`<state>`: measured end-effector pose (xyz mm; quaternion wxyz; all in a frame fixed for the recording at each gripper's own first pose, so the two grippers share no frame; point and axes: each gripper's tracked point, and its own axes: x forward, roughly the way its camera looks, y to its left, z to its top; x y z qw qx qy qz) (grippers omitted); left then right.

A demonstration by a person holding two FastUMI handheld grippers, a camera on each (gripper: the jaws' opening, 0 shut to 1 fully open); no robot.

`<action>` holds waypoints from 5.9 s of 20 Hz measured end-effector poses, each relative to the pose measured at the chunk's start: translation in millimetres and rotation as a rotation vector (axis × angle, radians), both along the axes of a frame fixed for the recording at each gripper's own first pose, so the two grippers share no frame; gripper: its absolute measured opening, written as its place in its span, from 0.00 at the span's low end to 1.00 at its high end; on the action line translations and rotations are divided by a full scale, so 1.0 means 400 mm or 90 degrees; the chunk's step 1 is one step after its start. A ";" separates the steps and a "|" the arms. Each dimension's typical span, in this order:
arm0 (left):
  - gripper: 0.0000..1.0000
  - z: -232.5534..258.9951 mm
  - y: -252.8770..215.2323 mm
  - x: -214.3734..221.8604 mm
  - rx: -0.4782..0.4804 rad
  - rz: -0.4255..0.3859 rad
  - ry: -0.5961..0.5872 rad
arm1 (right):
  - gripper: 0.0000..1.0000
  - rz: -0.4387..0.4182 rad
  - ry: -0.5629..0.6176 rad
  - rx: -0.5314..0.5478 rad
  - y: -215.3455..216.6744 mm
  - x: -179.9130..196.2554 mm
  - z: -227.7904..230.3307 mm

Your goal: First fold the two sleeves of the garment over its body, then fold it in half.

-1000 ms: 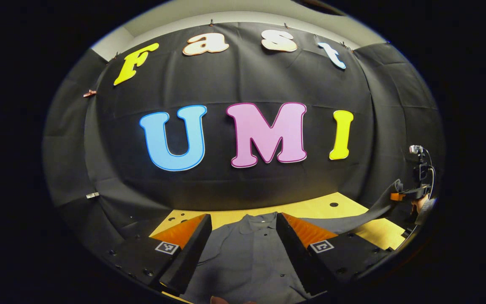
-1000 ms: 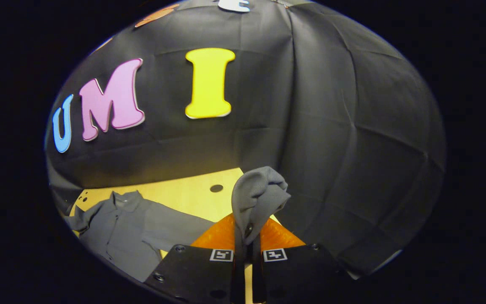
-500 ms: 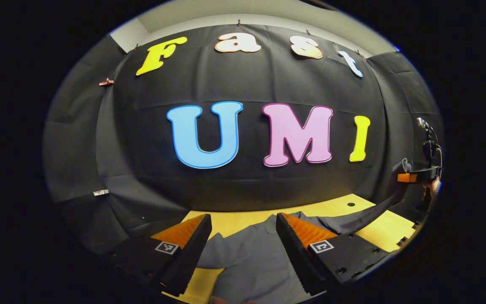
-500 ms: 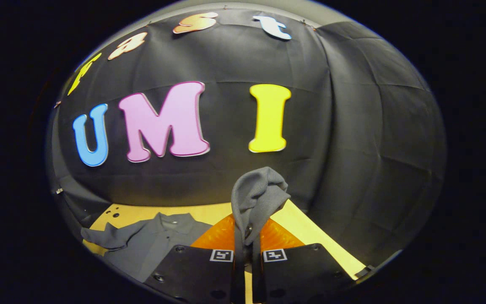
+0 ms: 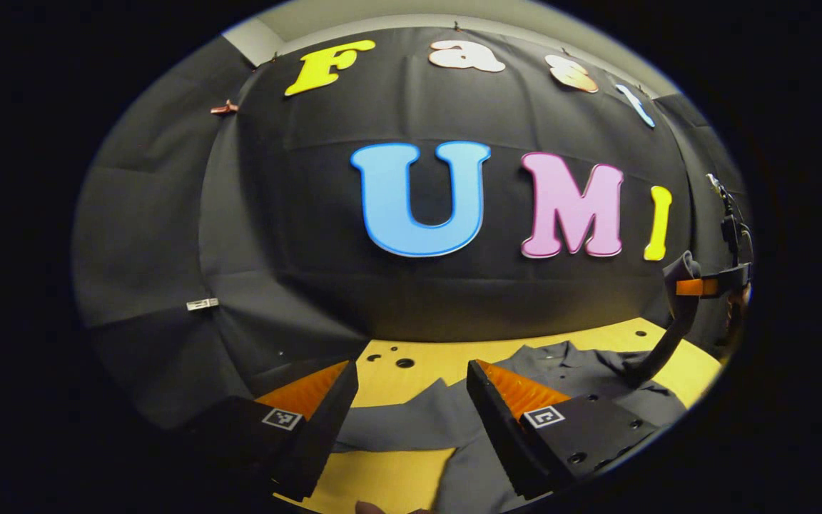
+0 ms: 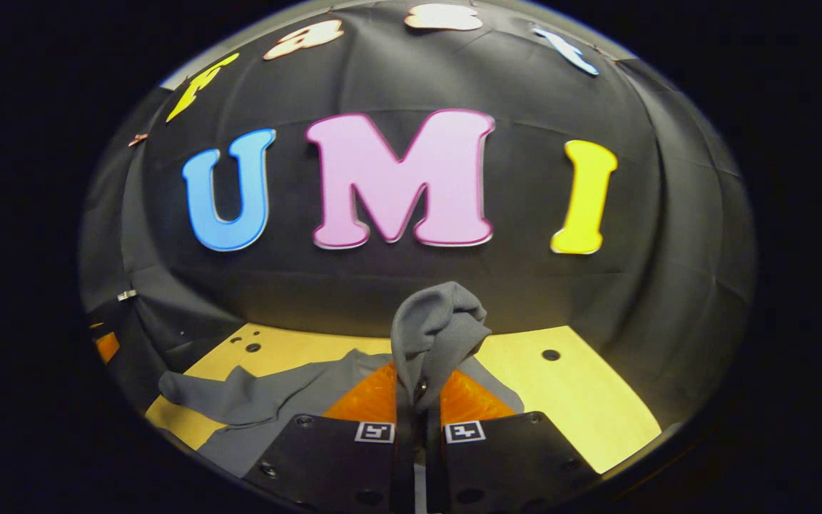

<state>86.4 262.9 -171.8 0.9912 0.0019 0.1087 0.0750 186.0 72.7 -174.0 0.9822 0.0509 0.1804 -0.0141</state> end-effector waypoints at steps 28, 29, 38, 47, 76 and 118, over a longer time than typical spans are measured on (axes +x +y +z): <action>0.97 -0.613 0.395 0.110 -0.005 0.110 0.223 | 0.48 0.167 0.262 0.090 0.653 0.040 -0.519; 0.97 -0.626 0.396 0.110 -0.007 0.110 0.231 | 0.51 0.180 0.246 0.107 0.671 0.040 -0.493; 0.91 -0.696 0.375 0.108 -0.008 0.094 0.304 | 0.64 0.169 0.198 0.066 0.546 -0.001 -0.382; 0.07 -0.642 0.329 0.123 0.020 0.090 0.312 | 0.64 0.088 0.191 0.074 0.318 -0.105 -0.331; 0.06 0.012 -0.570 0.320 0.015 -0.188 0.053 | 0.64 -0.045 0.189 0.044 -0.338 -0.305 -0.328; 0.96 -0.358 -1.276 0.083 -0.088 -0.522 0.249 | 0.83 -0.075 0.249 0.097 -0.447 -0.418 -0.421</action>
